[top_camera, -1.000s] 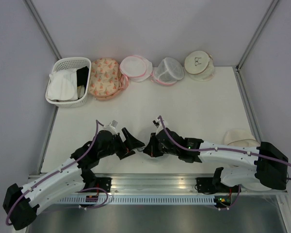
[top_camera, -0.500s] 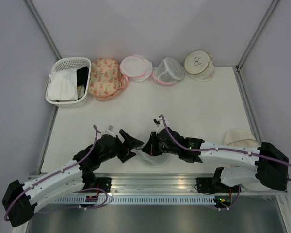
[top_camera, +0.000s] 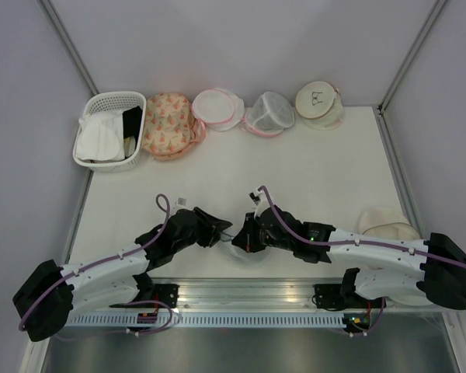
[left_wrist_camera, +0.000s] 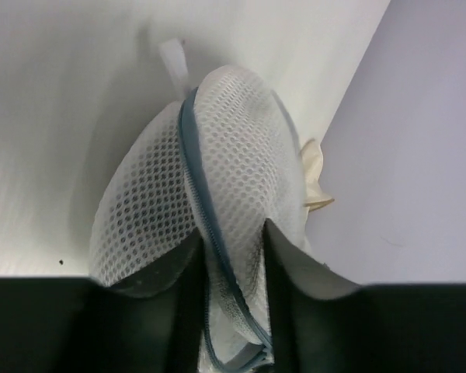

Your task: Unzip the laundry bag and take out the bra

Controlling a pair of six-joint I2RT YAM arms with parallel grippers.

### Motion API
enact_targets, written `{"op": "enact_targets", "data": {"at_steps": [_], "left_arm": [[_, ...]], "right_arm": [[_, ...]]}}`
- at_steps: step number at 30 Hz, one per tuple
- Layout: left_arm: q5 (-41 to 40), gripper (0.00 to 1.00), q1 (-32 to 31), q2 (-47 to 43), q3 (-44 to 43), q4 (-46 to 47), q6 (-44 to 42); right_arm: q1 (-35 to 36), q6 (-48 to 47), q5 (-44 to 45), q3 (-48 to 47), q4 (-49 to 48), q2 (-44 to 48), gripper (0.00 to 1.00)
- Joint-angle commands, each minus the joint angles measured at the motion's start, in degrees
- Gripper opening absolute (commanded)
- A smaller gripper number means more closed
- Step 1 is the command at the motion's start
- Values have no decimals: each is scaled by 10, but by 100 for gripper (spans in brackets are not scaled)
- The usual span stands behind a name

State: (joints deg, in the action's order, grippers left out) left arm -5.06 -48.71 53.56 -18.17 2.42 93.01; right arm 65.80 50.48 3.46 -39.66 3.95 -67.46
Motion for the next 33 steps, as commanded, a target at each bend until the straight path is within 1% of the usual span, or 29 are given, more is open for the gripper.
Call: {"op": "enact_targets", "data": {"at_steps": [1,2,4,5,9,12,13,16,18,22,27,29,30,31,32,33], "left_arm": [[14,34,0,22,-31,86,8],[15,20,0,23,-33,86,7],[12,11,0,18,-30,76,5],[9,3,0,15,-28,72,4],[-21,2,2,-15,-27,37,-16],[-39,2,6,-35,-32,-7,-58],[-43,2,8,-46,-28,-11,-83],[-50,2,12,-61,-9,-20,-112],[-53,2,15,-74,1,-21,-118],[-69,2,16,-108,40,-14,-111],[-94,2,22,-153,57,-11,-113],[-94,2,24,-158,55,-14,-119],[-93,2,24,-157,52,-15,-122],[-90,2,24,-155,51,-20,-122],[-87,2,24,-152,51,-18,-122],[-84,2,24,-146,53,-13,-122]], "right_arm": [[6,-17,11,0,13,16,0],[6,-18,15,0,20,18,1],[6,-22,25,-4,36,23,0],[6,-24,28,-6,42,23,0],[7,-38,58,-36,102,16,0],[7,-49,87,-60,166,8,0],[7,-51,95,-66,200,7,0],[6,-46,137,-76,259,-4,0],[6,-40,155,-70,272,-6,1],[6,-34,145,-54,266,-16,0],[6,-30,148,-49,266,-39,0],[6,-36,136,-46,244,-28,0],[6,-39,125,-45,217,-22,0],[6,-49,94,-44,202,-16,0],[6,-56,69,-39,183,-4,2],[6,-63,43,-36,143,1,9]]}}
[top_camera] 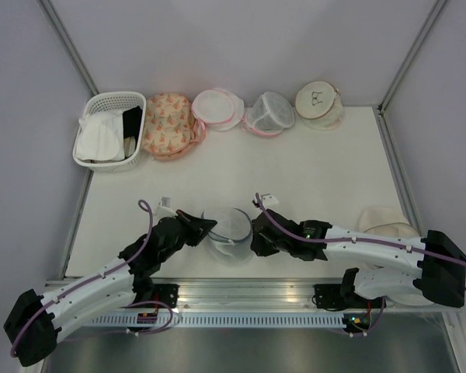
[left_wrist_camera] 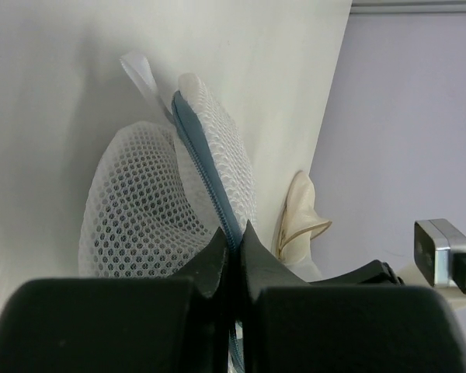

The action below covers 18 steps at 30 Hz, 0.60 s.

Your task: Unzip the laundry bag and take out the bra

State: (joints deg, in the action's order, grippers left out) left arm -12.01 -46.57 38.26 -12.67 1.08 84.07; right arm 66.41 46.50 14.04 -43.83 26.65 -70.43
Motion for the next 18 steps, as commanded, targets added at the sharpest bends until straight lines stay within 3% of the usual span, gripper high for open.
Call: {"op": "enact_targets", "data": {"at_steps": [1,2,4,14,18], "left_arm": [[-7,2,2,9,-1,9,-32],[-5,2,2,12,0,13,-32],[5,2,2,16,8,28,-29],[25,2,3,-3,28,92,-30],[38,2,2,-6,39,109,-24]], "right_arm": [[0,-26,-109,9,-105,35,32],[0,-26,-130,17,-123,40,41],[0,-21,-173,23,-169,41,49],[0,-2,-217,28,-280,-29,49],[0,-13,-202,8,-274,-51,48]]}}
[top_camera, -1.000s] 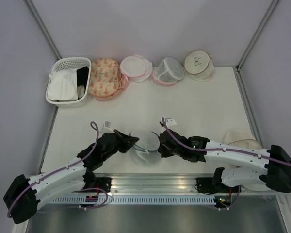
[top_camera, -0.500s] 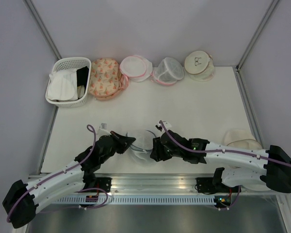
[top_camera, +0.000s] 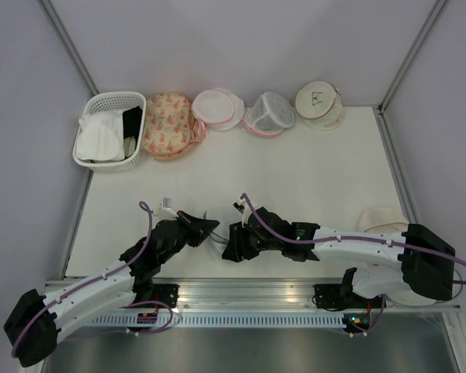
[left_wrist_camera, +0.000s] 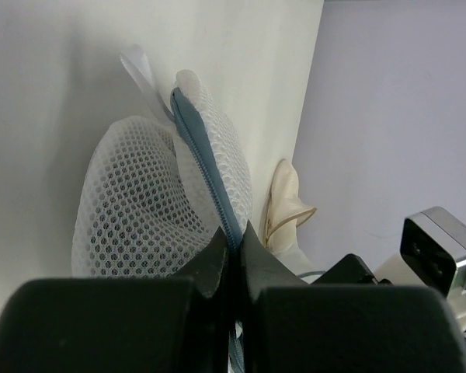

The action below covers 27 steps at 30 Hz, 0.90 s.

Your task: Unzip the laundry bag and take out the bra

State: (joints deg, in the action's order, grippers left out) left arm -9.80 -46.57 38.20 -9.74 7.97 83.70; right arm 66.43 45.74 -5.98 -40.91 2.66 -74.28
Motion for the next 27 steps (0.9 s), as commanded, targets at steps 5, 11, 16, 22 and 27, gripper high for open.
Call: {"op": "enact_targets", "data": {"at_steps": [5,11,16,22,27], "left_arm": [[18,2,2,-20,19,42,-16],[20,2,2,-31,21,42,-17],[22,2,2,-31,23,45,-13],[27,2,2,-31,21,49,-14],[38,2,2,-13,21,65,-13]], "right_arm": [[0,-7,14,-26,-28,-13,48],[-14,6,32,16,-22,18,48],[-28,13,20,42,-50,21,48],[-49,14,0,65,-86,39,48],[-63,14,-49,56,-150,29,47]]}}
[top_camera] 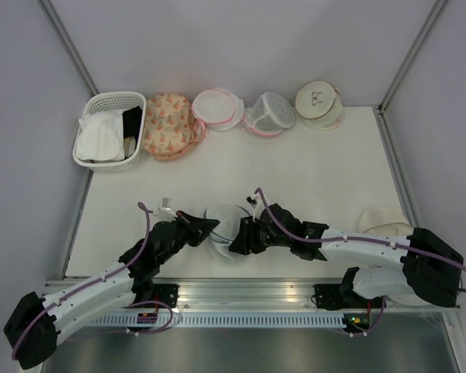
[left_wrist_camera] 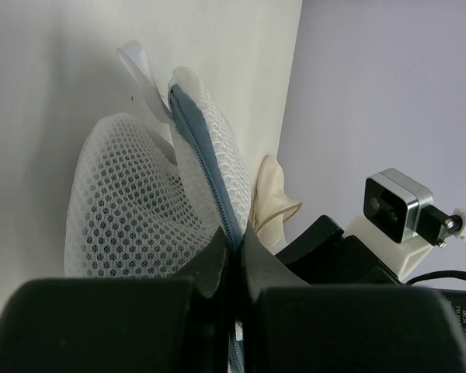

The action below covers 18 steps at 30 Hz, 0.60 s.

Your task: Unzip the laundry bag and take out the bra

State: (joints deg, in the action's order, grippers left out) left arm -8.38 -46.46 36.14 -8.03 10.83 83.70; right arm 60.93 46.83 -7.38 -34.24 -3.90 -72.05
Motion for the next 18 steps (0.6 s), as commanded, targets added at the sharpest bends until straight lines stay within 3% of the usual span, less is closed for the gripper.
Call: {"op": "enact_targets", "data": {"at_steps": [1,7,12,16,18], "left_arm": [[26,2,1,9,4,38,-13],[28,2,1,3,5,34,-13],[27,2,1,-5,6,27,-13],[26,2,1,-8,9,24,-13],[27,2,1,-10,9,24,-13]], "right_arm": [[-8,3,-44,-17,-94,0,47],[-8,9,-80,-35,-142,-24,44],[-8,13,-78,-35,-149,-27,35],[-8,8,-62,-39,-122,-19,5],[-8,1,-51,-44,-104,-14,0]]}}
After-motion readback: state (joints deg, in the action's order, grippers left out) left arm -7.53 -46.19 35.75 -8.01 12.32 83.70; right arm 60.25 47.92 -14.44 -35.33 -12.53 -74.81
